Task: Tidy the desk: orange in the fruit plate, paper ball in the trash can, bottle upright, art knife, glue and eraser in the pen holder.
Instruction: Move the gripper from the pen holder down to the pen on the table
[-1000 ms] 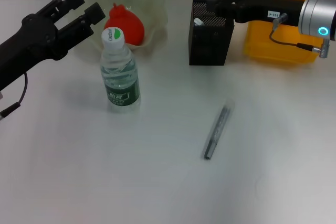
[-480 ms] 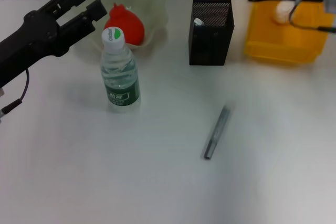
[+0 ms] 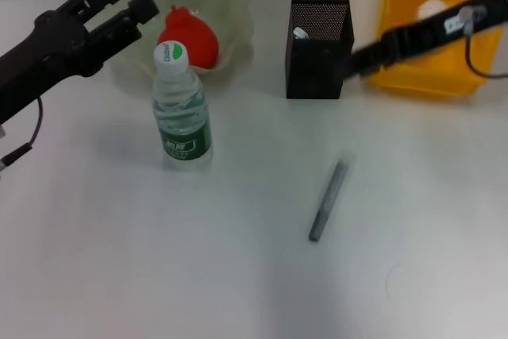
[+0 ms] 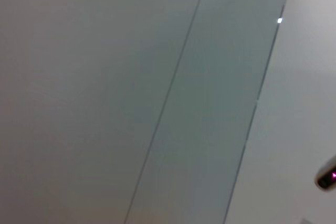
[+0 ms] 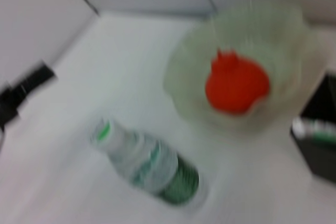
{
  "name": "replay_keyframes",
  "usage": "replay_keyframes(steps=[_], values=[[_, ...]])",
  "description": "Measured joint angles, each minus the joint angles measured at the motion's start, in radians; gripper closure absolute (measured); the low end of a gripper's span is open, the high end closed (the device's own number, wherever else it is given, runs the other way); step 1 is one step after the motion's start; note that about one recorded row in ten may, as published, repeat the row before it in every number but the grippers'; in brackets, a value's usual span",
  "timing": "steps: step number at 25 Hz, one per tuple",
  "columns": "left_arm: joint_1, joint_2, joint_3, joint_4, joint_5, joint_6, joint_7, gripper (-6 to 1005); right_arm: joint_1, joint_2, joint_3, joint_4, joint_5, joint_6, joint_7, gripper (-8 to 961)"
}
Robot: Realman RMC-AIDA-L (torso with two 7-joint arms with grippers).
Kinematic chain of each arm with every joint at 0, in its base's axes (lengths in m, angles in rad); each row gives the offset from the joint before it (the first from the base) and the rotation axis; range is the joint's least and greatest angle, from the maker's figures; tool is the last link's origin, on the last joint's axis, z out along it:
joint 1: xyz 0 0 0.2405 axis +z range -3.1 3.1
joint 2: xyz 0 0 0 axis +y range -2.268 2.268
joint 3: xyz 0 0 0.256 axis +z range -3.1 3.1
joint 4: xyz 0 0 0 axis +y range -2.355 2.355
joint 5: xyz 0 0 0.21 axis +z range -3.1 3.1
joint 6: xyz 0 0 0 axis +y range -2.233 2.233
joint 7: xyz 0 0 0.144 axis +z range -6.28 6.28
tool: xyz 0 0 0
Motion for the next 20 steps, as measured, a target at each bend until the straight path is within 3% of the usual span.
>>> replay_keyframes(steps=[4, 9, 15, 20], values=[[0.023, 0.002, -0.054, -0.001, 0.000, 0.005, -0.008, 261, 0.034, 0.014, -0.099, 0.023, -0.151, -0.009, 0.098, 395], [0.059, 0.006, -0.111, -0.002, 0.006, 0.012, -0.008, 261, 0.130, 0.028, -0.171, 0.177, -0.352, 0.020, 0.168, 395], [0.095, 0.005, -0.183, -0.011, 0.008, 0.036, -0.007, 260, 0.214, 0.028, -0.202, 0.398, -0.380, 0.136, 0.180, 392], [0.107, 0.005, -0.231, -0.017, 0.008, 0.071, -0.005, 260, 0.242, 0.029, -0.220, 0.487, -0.380, 0.244, 0.172, 389]])
